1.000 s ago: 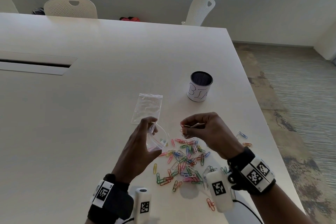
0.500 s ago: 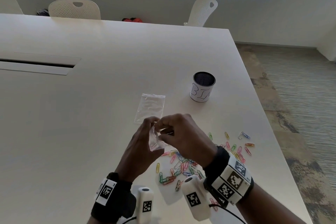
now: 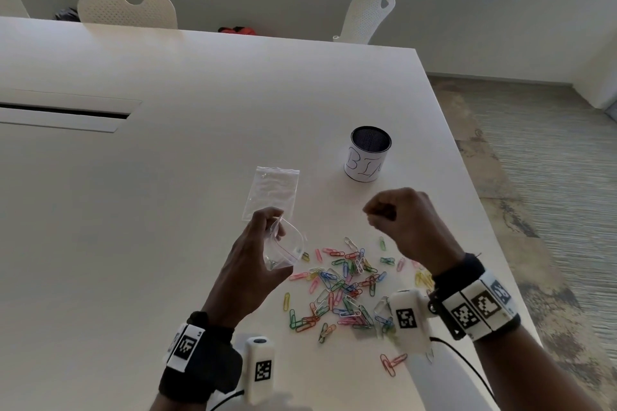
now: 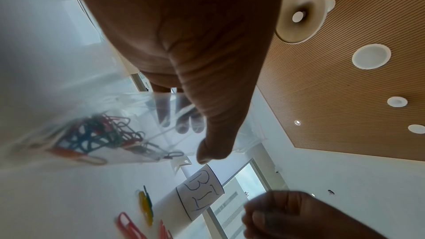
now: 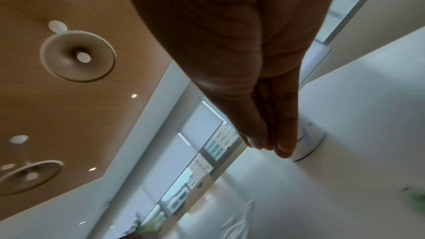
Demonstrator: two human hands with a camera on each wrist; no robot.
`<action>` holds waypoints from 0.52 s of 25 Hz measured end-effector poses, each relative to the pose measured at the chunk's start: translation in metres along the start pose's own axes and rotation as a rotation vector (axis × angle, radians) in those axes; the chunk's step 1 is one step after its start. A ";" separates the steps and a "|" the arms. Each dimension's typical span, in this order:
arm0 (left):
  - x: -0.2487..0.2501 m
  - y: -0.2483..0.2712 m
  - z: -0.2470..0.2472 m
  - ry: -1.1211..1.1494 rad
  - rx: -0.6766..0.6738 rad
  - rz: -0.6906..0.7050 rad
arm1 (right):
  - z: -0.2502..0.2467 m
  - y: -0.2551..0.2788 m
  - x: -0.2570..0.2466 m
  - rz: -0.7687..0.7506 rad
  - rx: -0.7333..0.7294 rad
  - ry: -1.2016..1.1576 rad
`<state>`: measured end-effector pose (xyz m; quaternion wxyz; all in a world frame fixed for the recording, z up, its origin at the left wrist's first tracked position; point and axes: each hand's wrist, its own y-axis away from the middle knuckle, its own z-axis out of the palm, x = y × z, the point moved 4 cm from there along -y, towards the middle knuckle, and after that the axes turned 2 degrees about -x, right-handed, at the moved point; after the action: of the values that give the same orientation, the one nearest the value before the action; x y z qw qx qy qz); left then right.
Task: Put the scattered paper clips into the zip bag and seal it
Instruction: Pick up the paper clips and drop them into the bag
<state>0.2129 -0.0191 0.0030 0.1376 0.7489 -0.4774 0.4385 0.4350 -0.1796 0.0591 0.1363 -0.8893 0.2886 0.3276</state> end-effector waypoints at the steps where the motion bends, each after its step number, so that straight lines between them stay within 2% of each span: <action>1: -0.001 0.001 0.000 0.000 -0.001 -0.004 | -0.007 0.002 0.016 0.039 0.012 0.039; 5: -0.002 0.000 0.004 -0.006 -0.011 -0.010 | -0.036 0.013 0.089 0.265 0.086 0.217; 8: -0.003 0.000 0.006 -0.012 -0.014 -0.020 | -0.045 0.023 0.126 0.386 0.018 0.342; 13: -0.002 0.000 0.006 -0.031 -0.034 0.006 | -0.039 0.041 0.129 0.329 -0.100 0.481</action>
<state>0.2157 -0.0218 -0.0027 0.1414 0.7517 -0.4890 0.4192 0.5095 -0.2841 0.0013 -0.0348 -0.8882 0.4365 0.1390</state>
